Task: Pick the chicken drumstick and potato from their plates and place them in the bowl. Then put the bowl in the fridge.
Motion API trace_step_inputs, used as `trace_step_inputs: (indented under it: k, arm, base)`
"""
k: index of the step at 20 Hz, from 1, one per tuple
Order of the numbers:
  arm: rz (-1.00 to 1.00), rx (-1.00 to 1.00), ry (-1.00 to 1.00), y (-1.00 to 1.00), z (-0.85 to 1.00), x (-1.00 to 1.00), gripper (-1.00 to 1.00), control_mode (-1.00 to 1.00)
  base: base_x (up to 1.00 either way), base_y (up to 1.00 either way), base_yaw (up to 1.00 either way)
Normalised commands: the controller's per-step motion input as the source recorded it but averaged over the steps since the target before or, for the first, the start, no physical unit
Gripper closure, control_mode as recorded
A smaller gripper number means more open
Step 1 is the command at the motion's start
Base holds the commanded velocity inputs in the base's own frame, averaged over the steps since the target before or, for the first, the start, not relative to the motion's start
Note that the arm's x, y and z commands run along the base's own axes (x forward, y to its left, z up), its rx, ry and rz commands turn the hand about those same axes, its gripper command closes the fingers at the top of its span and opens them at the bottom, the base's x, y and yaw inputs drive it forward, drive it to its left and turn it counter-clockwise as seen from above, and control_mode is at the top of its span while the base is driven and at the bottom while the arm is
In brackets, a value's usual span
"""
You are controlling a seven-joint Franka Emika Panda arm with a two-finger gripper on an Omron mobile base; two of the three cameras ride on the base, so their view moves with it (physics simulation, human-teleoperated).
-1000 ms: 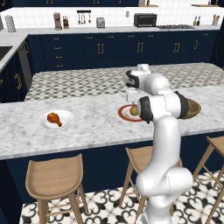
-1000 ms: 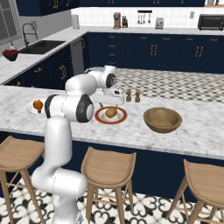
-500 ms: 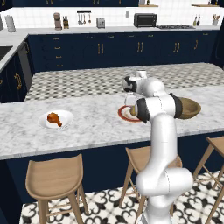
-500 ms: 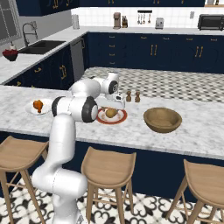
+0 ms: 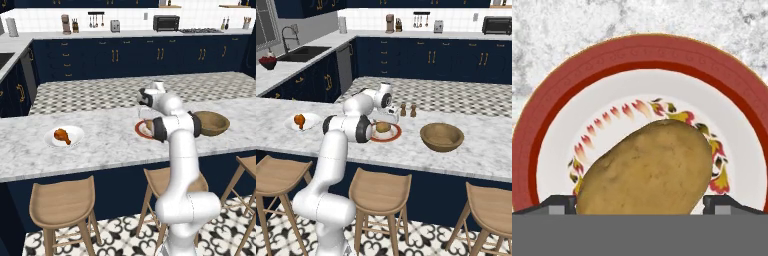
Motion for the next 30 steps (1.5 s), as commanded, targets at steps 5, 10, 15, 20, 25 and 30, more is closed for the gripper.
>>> trace_step_inputs:
  k: [5, 10, 15, 20, 25, 30]
  arm:
    - [-0.12, 0.0, 0.0, -0.12, -0.26, -0.04, -1.0, -1.0]
    - [-0.17, 0.0, 0.0, -0.26, -0.55, -0.3, -1.0, -1.0]
    - [-0.15, 0.0, 0.0, 0.0, -0.61, -0.11, 1.0, -1.0]
    - [-0.16, 0.0, -0.02, 0.02, -0.81, -0.59, 1.0, -1.0]
    - [-0.08, 0.0, -0.13, -0.07, -0.26, -0.85, 1.0, -1.0]
    - [-0.03, 0.03, -0.18, -0.43, 0.56, -0.31, 1.0, -1.0]
  base:
    - [0.0, 0.0, 0.0]
    - [0.0, 0.0, 0.0]
    - [0.0, 0.0, 0.0]
    - [0.0, 0.0, 0.0]
    - [0.0, 0.0, 0.0]
    - [0.0, 0.0, 0.0]
